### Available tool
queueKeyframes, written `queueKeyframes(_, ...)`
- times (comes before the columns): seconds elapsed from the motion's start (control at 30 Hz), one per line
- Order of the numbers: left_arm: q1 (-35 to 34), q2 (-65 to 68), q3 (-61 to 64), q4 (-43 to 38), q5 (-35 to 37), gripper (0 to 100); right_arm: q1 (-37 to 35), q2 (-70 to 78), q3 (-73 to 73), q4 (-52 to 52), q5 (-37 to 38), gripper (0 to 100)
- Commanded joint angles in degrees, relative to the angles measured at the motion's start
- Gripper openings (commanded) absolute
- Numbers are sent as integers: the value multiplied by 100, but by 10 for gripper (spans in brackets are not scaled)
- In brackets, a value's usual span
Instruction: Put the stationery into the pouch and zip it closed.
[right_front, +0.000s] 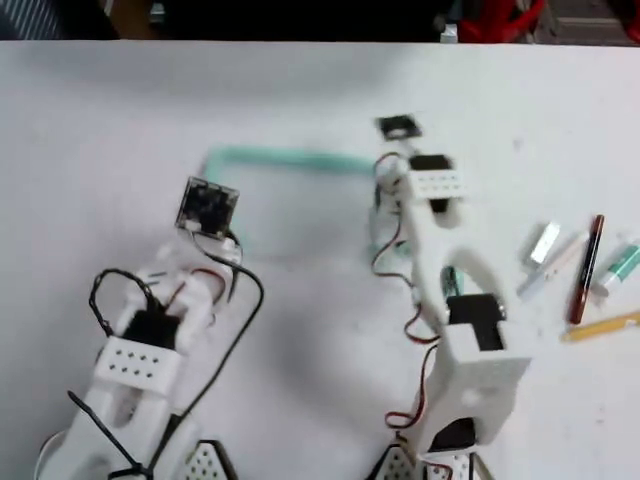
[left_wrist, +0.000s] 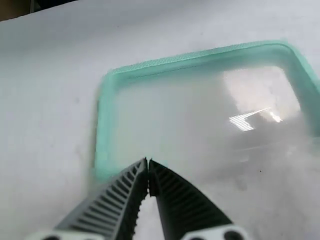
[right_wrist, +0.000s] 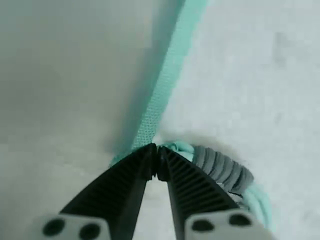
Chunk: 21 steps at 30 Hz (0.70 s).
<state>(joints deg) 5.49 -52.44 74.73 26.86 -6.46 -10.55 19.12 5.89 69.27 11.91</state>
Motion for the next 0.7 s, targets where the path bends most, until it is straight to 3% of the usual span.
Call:
queueKeyframes(0.0, 57, -127, -35, -141, -70, 27, -611, -673, 158, 602, 1064, 17)
queueKeyframes(0.07, 57, -127, -35, -141, -70, 27, -1103, -1121, 765, 637, 1723, 17)
queueKeyframes(0.17, 57, -127, -35, -141, -70, 27, -1437, -2079, 1582, 321, 1837, 17)
queueKeyframes(0.37, 48, -127, -35, -141, -70, 27, -488, -4330, 2787, -92, 1934, 17)
queueKeyframes(0.53, 48, -127, -35, -141, -70, 27, -145, -5270, 4360, -1719, 2857, 21)
queueKeyframes(0.6, 48, -127, -35, -141, -70, 27, -145, -5332, 4712, -2035, 2936, 82)
queueKeyframes(0.67, 48, -127, -35, -132, -70, 27, -110, -5244, 4756, -2044, 2936, 204)
